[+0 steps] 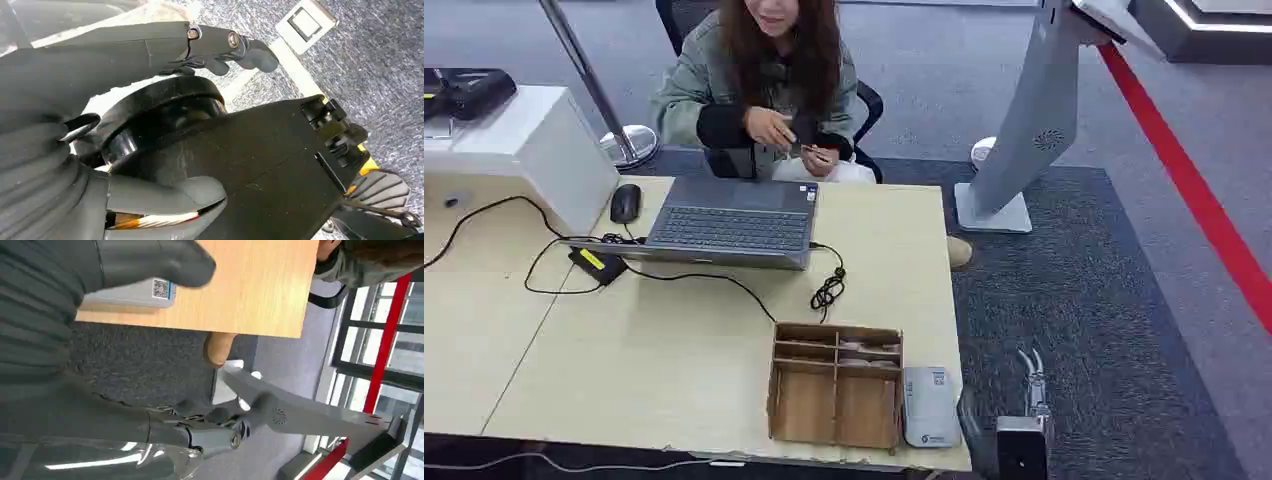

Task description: Pass the card to the sensor for recognition and then transmit it.

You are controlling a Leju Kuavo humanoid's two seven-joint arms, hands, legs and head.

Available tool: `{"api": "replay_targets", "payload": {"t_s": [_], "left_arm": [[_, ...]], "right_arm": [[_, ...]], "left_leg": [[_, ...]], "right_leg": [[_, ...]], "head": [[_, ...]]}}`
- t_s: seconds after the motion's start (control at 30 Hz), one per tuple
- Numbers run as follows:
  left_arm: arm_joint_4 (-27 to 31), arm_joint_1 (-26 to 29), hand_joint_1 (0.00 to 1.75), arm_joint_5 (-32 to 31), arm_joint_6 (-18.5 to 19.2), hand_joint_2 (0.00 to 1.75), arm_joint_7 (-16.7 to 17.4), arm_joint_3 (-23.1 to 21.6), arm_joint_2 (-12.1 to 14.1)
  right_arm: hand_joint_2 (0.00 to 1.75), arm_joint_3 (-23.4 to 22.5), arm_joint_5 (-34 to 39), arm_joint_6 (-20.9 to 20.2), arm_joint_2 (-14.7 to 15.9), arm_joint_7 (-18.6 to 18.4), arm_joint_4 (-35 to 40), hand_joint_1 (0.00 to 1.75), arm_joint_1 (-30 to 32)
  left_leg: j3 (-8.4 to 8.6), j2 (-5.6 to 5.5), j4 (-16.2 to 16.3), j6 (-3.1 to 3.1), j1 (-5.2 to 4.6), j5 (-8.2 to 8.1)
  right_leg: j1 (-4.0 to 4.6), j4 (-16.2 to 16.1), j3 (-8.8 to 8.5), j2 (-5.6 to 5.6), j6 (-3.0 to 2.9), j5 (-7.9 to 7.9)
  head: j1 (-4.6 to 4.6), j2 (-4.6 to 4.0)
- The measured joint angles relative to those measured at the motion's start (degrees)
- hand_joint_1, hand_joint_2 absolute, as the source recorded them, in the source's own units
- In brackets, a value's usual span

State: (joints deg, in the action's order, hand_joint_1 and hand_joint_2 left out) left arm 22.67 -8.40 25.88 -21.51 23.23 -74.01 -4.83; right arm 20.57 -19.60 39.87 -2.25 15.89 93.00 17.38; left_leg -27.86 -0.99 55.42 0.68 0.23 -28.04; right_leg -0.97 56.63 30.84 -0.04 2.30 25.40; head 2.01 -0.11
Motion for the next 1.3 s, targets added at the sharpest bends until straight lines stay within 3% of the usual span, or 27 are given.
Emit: {"api": "replay_targets", "payload": {"t_s": [0.57, 0.6, 0.63, 0.67, 0.7, 0.87, 0.97, 1.13, 1.3], "left_arm": [[0.0, 0.0, 0.0, -0.7, 0.4, 1.75, 0.1, 0.0, 0.0], [0.0, -0.1, 0.0, -1.0, 0.6, 1.75, 0.2, 0.0, 0.0], [0.0, -0.1, 0.0, -1.3, 0.9, 1.75, 0.2, 0.0, 0.0], [0.0, -0.2, 0.0, -1.6, 1.2, 1.75, 0.2, -0.1, 0.1], [0.0, -0.3, 0.0, -2.0, 1.5, 1.75, 0.2, -0.2, 0.2], [0.0, -0.7, 0.0, -3.1, 2.9, 1.75, 0.4, -1.2, 0.6], [0.1, -0.8, 0.0, -3.8, 3.7, 1.75, 0.5, -1.4, 0.9], [0.4, -0.9, 0.0, -5.0, 4.8, 1.75, 0.7, -1.5, 1.4], [0.5, -1.0, 0.0, -5.5, 5.4, 1.75, 0.7, -1.6, 1.7]], "right_arm": [[1.75, 1.5, 0.4, 0.0, 0.3, 0.0, 0.0, 1.75, -0.8], [1.75, 1.7, -0.2, 0.0, 0.5, -0.6, 0.0, 1.48, -0.9], [1.75, 2.0, -1.6, 0.0, 0.8, -2.0, 0.1, 0.7, -1.3], [1.75, 2.3, -3.4, 0.0, 1.4, -4.1, 0.1, 0.17, -2.1], [1.75, 2.7, -5.0, 0.0, 2.1, -6.5, 0.1, 0.0, -3.0], [1.75, 5.3, -6.1, -0.2, 8.7, -20.9, 2.2, 0.0, -10.4], [1.75, 6.9, -7.6, -1.8, 12.2, -27.6, 3.9, 0.0, -15.1], [1.75, 8.9, -11.6, -5.6, 15.9, -34.7, 6.0, 0.0, -20.5], [1.75, 10.2, -12.8, -6.5, 17.8, -37.2, 6.8, 0.0, -23.4]], "left_leg": [[-0.01, -0.01, 0.0, 0.0, 0.0, 0.0], [-0.01, -0.01, 0.0, 0.0, 0.0, 0.0], [-0.01, 0.0, 0.0, 0.0, 0.0, 0.0], [-0.01, 0.0, 0.0, 0.0, 0.0, 0.0], [0.0, 0.01, 0.0, 0.0, 0.0, 0.0], [0.03, 0.02, 0.0, 0.04, -0.03, 0.04], [0.05, 0.03, 0.0, 0.06, -0.03, 0.06], [0.06, 0.02, 0.0, 0.05, -0.03, 0.05], [0.05, 0.01, 0.0, 0.04, -0.02, 0.05]], "right_leg": [[0.0, 0.0, 0.0, 0.0, 0.0, 0.0], [0.0, 0.0, 0.0, 0.0, 0.0, 0.0], [0.0, 0.0, -0.01, 0.0, 0.0, 0.0], [0.0, 0.0, -0.01, 0.0, 0.0, -0.01], [-0.01, 0.0, -0.01, 0.01, 0.0, -0.01], [-0.05, 0.0, -0.05, 0.02, 0.04, -0.11], [-0.06, 0.0, -0.06, 0.02, 0.04, -0.11], [-0.01, 0.0, -0.05, 0.02, 0.04, -0.11], [0.02, 0.0, -0.05, 0.02, 0.03, -0.1]], "head": [[0.02, 0.0], [0.02, 0.0], [0.0, 0.0], [0.0, 0.0], [0.0, 0.0], [0.02, 0.0], [0.02, 0.0], [0.0, 0.0], [0.0, 0.0]]}}
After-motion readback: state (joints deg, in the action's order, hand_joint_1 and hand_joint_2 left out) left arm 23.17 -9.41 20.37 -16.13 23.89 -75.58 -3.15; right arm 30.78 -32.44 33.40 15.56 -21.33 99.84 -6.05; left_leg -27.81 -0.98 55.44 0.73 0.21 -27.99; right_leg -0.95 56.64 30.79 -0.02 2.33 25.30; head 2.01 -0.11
